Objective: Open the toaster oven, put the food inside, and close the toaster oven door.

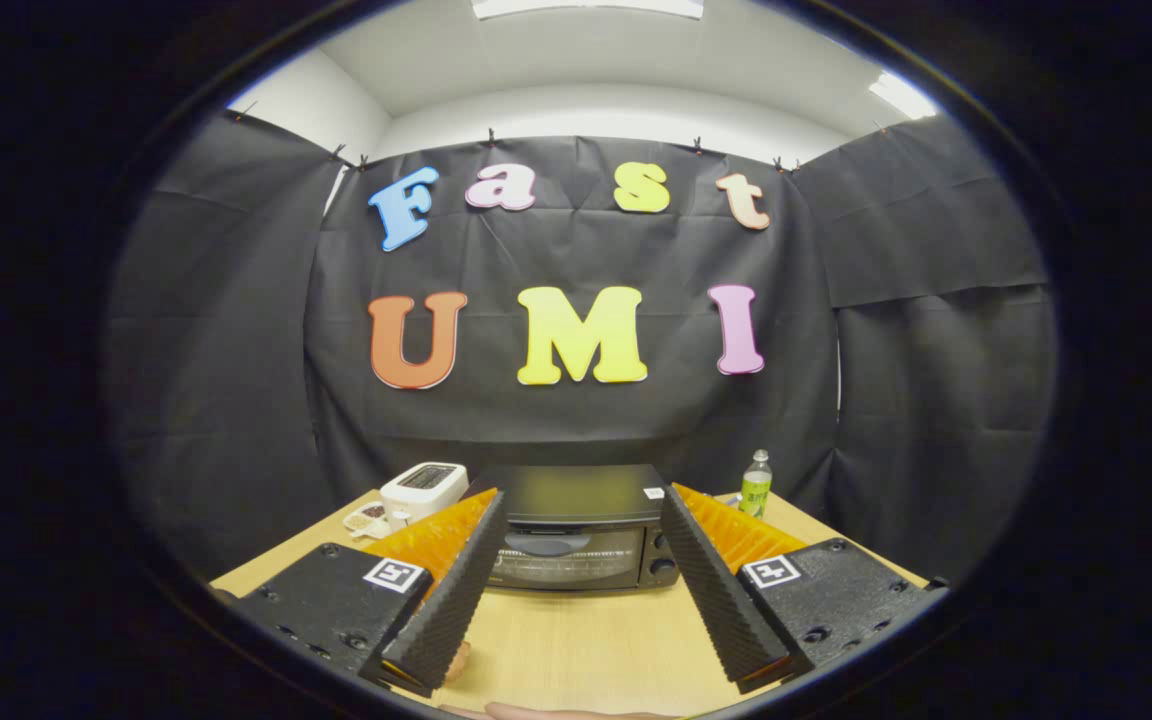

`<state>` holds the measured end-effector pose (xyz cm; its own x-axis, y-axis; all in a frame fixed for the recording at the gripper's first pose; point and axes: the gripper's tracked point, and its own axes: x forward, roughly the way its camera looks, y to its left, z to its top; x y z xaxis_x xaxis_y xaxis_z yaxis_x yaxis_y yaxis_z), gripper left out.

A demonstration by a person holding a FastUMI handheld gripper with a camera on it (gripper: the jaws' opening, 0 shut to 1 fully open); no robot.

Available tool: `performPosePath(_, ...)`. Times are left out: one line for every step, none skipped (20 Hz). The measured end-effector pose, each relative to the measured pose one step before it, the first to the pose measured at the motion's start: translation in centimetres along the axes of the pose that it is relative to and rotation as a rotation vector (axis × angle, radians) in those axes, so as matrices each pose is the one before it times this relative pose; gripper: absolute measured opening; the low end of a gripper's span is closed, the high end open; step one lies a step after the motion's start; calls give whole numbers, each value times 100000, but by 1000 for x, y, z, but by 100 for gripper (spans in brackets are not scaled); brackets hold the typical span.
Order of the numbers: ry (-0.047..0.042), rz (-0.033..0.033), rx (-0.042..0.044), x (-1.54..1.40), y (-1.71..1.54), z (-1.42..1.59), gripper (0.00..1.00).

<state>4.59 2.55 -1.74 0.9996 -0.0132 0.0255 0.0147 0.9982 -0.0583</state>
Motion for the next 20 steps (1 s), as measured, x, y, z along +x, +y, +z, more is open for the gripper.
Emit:
performPosePath(-741, 1015, -120, 822, 479, -180, 100)
performPosePath(-552, 882, -25, 759, 301, -399, 100)
performPosePath(-950, 691, 48, 908, 267, -163, 100)
performPosePath(-669, 382, -170, 903, 87, -266, 100)
performPosePath(-280, 46, -166, 968, 65, -304, 100)
performPosePath(174, 182, 994, 971, 86, -519, 100)
performPosePath(716, 390, 1780, 950, 69, -540, 100)
performPosePath(106, 1381, 1109, 844, 239, -500, 100)
performPosePath(-156, 1312, -269, 1021, 236, -347, 100)
performPosePath(-780, 644, -1263, 951, -65, -330, 100)
performPosePath(-1353, -255, -1433, 939, -240, -371, 100)
performPosePath(-611, -404, -936, 916, -159, -687, 100)
performPosePath(593, 175, -230, 976, 168, -766, 100)
performPosePath(1997, 496, 74, 936, 300, -1123, 100)
performPosePath(1718, 1294, 488, 891, 397, -823, 100)
performPosePath(1376, 1180, 917, 904, 253, -632, 100)
performPosePath(1490, 247, 454, 939, 6, -684, 100)
performPosePath(1038, -972, -283, 939, -252, -684, 100)
performPosePath(1633, -1716, -432, 881, -422, -713, 100)
performPosePath(2587, -1369, -491, 931, -192, -1069, 100)
